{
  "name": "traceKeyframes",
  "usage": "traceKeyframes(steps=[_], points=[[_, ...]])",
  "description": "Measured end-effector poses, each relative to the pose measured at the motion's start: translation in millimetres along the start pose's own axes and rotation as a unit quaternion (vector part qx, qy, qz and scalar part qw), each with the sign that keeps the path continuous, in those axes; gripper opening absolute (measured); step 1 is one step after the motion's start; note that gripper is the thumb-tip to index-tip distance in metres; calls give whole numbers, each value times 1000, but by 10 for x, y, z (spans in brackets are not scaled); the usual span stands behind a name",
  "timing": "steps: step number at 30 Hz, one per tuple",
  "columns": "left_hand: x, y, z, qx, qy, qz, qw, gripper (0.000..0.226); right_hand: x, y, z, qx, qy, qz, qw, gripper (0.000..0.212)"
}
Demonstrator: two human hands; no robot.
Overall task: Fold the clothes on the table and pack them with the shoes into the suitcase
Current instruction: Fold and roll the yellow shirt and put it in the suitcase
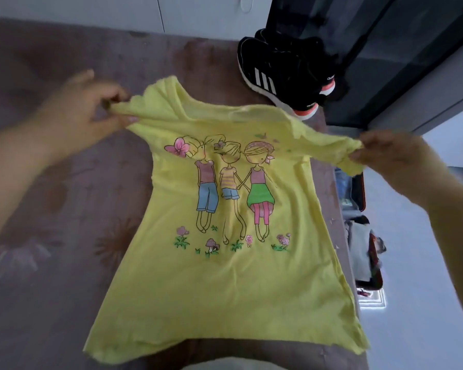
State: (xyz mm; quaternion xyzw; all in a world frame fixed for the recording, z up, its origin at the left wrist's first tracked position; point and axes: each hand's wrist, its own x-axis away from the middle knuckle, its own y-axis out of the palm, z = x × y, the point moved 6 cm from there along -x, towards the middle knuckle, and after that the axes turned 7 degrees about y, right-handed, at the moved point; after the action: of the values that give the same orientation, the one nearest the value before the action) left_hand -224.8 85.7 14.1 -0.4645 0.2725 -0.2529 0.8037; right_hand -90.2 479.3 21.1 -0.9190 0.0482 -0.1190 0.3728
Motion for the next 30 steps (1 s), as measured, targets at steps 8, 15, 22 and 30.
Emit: traceKeyframes(steps=[8,15,22,30], points=[[1577,658,856,-68,120,-203,969,27,1199,585,512,99,24,-232,967,20],[2203,1079,1091,-93,130,-221,962,30,1645,917,1028,167,55,-282,943,54],[2162,1269,959,-5,-29,-313,949,89,1689,1149,969,206,60,-336,917,38],[986,1161,369,29,-166,-85,982,38,509,1050,667,159,92,-107,977,40]])
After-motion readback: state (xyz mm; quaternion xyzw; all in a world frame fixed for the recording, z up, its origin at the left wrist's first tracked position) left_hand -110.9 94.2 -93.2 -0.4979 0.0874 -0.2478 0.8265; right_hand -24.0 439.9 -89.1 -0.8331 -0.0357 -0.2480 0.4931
